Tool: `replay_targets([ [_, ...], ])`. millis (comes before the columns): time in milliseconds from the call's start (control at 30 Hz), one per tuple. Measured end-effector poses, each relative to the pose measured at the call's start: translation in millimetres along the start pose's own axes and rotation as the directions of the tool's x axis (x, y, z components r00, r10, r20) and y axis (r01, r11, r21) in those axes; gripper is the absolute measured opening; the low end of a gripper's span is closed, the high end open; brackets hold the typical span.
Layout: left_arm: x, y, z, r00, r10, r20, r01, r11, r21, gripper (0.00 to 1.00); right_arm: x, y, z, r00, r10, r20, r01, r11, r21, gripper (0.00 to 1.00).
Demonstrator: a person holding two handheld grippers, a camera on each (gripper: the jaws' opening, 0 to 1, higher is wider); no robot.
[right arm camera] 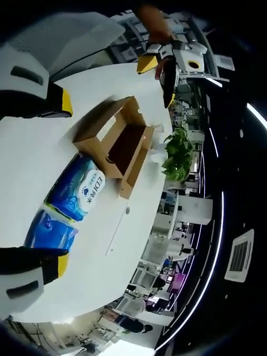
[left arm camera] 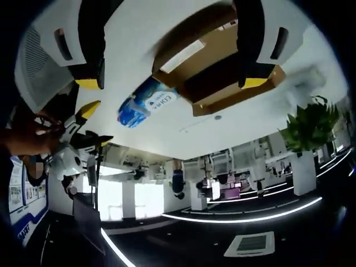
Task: Operate the shoe box by opening the lid, removing the specified soft item, and placing it in the target area until the item is outside and the box remains undamaged.
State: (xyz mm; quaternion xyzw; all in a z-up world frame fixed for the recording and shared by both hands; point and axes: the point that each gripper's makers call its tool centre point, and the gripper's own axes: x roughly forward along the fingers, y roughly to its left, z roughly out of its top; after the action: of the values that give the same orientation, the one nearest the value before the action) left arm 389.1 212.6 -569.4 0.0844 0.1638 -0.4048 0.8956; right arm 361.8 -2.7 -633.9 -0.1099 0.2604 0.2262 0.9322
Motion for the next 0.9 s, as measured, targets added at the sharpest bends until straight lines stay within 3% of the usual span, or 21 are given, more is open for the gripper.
replay_targets([
  [900, -63.8, 10.7, -46.1, 0.994, 0.093, -0.055, -0.097, 0.993, -0.073, 0.99, 24.3, 32.1, 26.1, 0.988, 0.156, -0.023, -0.157, 0.982, -0.106, 0.94],
])
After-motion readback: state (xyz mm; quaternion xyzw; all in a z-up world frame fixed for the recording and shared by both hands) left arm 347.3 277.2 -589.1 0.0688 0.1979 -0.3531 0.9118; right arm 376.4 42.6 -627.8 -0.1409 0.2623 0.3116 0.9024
